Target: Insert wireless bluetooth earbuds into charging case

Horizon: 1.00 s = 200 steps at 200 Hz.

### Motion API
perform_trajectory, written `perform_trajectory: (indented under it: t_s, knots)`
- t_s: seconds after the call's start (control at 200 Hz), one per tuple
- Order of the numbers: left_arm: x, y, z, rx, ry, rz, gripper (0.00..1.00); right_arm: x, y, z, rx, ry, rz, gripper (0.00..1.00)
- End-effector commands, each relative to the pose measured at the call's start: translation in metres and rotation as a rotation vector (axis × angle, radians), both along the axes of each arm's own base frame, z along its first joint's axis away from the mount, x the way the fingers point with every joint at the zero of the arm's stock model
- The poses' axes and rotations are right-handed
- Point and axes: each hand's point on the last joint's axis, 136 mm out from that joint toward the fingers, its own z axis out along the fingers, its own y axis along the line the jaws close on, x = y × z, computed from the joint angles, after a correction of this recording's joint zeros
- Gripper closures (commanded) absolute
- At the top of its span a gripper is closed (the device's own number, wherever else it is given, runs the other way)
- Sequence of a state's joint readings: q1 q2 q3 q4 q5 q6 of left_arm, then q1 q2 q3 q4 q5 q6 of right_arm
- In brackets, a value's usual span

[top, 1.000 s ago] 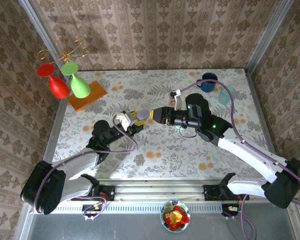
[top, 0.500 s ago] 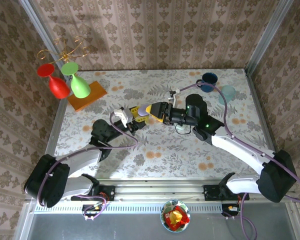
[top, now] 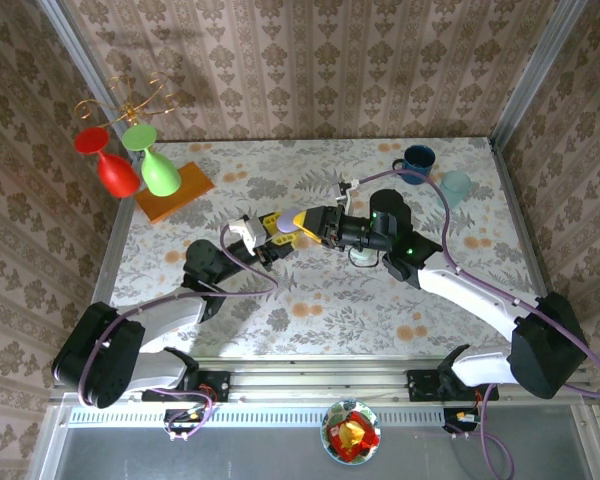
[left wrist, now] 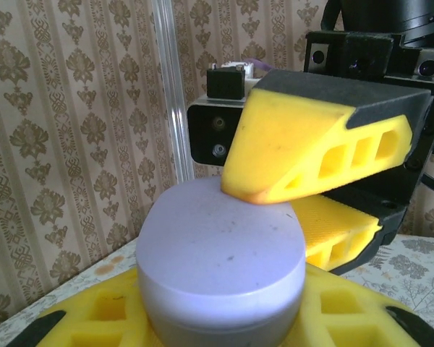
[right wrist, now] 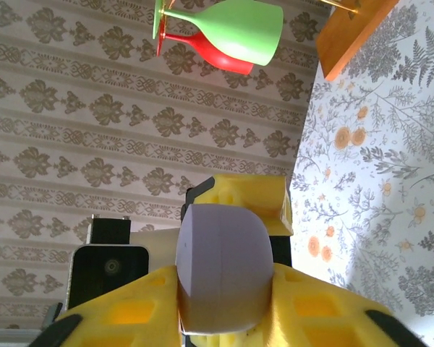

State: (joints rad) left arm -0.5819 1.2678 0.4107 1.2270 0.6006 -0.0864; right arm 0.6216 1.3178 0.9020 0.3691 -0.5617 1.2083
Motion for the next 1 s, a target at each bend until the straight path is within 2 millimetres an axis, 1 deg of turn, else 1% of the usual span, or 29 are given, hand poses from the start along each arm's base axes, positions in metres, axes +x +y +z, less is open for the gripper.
perform_trajectory:
  t_s: [0.0, 0.065, 0.115, 0.205, 0.235, 0.36, 0.415, 0.495, 0.545, 0.615, 0.635, 0.655, 0.845, 0.92, 0.94, 0.95, 0.995]
  knots:
    - [-0.007, 0.000, 0.005, -0.010, -0.037, -0.017, 0.66, 0.002, -0.002, 0.002, 0.010, -0.021, -0.010, 0.77]
    - [-0.007, 0.000, 0.005, -0.002, -0.045, -0.011, 0.63, 0.003, -0.002, 0.003, 0.010, -0.027, -0.013, 0.78]
    - [-0.007, 0.000, 0.003, 0.007, -0.047, -0.006, 0.59, 0.004, -0.003, 0.003, 0.007, -0.029, -0.016, 0.78]
    - [-0.006, 0.004, -0.002, 0.030, -0.042, 0.009, 0.46, 0.006, -0.008, 0.001, -0.010, -0.032, -0.041, 0.78]
    - [-0.007, 0.005, -0.005, 0.046, -0.039, 0.015, 0.38, 0.007, -0.011, -0.002, -0.019, -0.031, -0.056, 0.79]
    - [-0.010, 0.009, -0.029, 0.163, -0.007, 0.034, 0.19, 0.014, -0.030, -0.020, -0.070, -0.013, -0.147, 0.79]
    - [-0.012, 0.011, -0.041, 0.221, 0.012, 0.040, 0.11, 0.018, -0.040, -0.033, -0.097, 0.011, -0.187, 0.79]
    - [-0.017, 0.013, -0.057, 0.298, 0.034, 0.033, 0.03, 0.020, -0.050, -0.053, -0.133, 0.048, -0.223, 0.79]
    - [-0.020, 0.013, -0.063, 0.332, 0.040, 0.019, 0.00, 0.021, -0.055, -0.066, -0.154, 0.074, -0.235, 0.79]
    - [-0.027, 0.011, -0.074, 0.387, 0.061, -0.022, 0.00, 0.021, -0.061, -0.086, -0.180, 0.112, -0.253, 0.79]
    - [-0.033, 0.009, -0.077, 0.402, 0.061, -0.060, 0.00, 0.021, -0.063, -0.092, -0.189, 0.126, -0.259, 0.79]
    - [-0.035, 0.008, -0.080, 0.419, 0.067, -0.073, 0.00, 0.021, -0.064, -0.098, -0.196, 0.141, -0.263, 0.79]
    - [-0.040, 0.002, -0.102, 0.517, 0.117, -0.118, 0.00, 0.022, -0.077, -0.153, -0.279, 0.220, -0.292, 0.79]
    - [-0.041, 0.000, -0.108, 0.539, 0.130, -0.133, 0.00, 0.021, -0.077, -0.175, -0.307, 0.258, -0.286, 0.79]
    - [-0.042, 0.000, -0.109, 0.543, 0.133, -0.138, 0.00, 0.021, -0.077, -0.175, -0.304, 0.256, -0.282, 0.79]
    - [-0.042, 0.000, -0.110, 0.546, 0.133, -0.139, 0.00, 0.021, -0.076, -0.184, -0.317, 0.272, -0.281, 0.79]
    - [-0.042, -0.001, -0.111, 0.554, 0.138, -0.145, 0.00, 0.021, -0.075, -0.196, -0.331, 0.298, -0.272, 0.79]
